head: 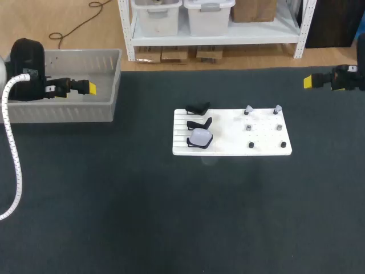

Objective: Pick up each earbud case from the left stands, insert the matching earbuds, close the lid, and place the case in the box.

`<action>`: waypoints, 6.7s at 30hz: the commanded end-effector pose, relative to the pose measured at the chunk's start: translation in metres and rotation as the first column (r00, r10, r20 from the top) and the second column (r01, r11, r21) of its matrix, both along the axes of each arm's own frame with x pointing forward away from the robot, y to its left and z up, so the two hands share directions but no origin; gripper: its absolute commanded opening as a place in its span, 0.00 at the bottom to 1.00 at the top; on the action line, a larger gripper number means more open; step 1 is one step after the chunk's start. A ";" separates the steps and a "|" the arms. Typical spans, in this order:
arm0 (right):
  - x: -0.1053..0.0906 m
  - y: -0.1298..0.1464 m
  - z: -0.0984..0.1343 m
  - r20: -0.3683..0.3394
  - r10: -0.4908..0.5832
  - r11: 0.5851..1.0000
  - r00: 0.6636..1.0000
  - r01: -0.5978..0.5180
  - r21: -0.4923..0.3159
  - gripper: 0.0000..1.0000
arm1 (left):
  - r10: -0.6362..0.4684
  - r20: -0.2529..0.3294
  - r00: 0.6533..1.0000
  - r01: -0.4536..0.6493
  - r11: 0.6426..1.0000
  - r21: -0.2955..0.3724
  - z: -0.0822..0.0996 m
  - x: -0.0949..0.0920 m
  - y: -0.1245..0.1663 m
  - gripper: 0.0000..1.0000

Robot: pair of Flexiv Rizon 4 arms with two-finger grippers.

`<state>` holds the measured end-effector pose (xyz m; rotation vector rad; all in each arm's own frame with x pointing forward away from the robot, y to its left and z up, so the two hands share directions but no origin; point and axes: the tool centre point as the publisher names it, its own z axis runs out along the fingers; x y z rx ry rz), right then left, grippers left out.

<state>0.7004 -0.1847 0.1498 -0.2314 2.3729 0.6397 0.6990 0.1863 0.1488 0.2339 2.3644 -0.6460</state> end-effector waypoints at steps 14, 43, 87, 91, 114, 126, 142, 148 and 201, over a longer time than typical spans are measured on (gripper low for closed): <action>0.000 0.000 0.000 0.000 0.002 1.000 1.000 -0.002 0.001 1.00 | 0.003 -0.005 1.000 -0.003 1.000 0.006 0.001 0.001 -0.001 1.00; 0.000 0.000 0.000 0.000 0.002 1.000 1.000 -0.002 0.001 1.00 | -0.676 0.254 0.692 0.664 0.734 0.145 0.013 -0.002 -0.050 1.00; 0.000 0.000 0.000 0.000 0.002 1.000 1.000 -0.002 0.001 1.00 | -0.824 0.415 0.386 0.864 0.480 0.150 -0.075 -0.038 -0.163 1.00; 0.000 0.000 0.000 0.000 0.002 1.000 1.000 -0.002 0.001 1.00 | -0.840 0.420 0.343 0.881 0.443 0.165 -0.084 -0.038 -0.172 1.00; 0.000 0.000 0.000 0.000 0.002 1.000 1.000 -0.002 0.001 1.00 | -0.851 0.403 0.337 0.912 0.402 0.086 -0.114 -0.028 -0.216 1.00; 0.000 0.000 0.000 0.000 0.002 1.000 1.000 -0.002 0.001 1.00 | -0.846 0.427 0.319 0.915 0.392 0.093 -0.120 -0.032 -0.226 1.00; 0.000 0.000 0.000 0.000 0.002 1.000 1.000 -0.002 0.001 1.00 | -0.850 0.446 0.279 0.920 0.369 0.128 -0.125 -0.032 -0.244 0.89; 0.000 0.000 0.000 0.000 0.002 1.000 1.000 -0.002 0.001 1.00 | -0.849 0.448 0.281 0.918 0.373 0.132 -0.127 -0.029 -0.249 0.79; 0.000 0.000 0.000 0.000 0.002 1.000 1.000 -0.002 0.001 1.00 | -0.841 0.457 0.292 0.908 0.394 0.145 -0.138 -0.024 -0.262 0.50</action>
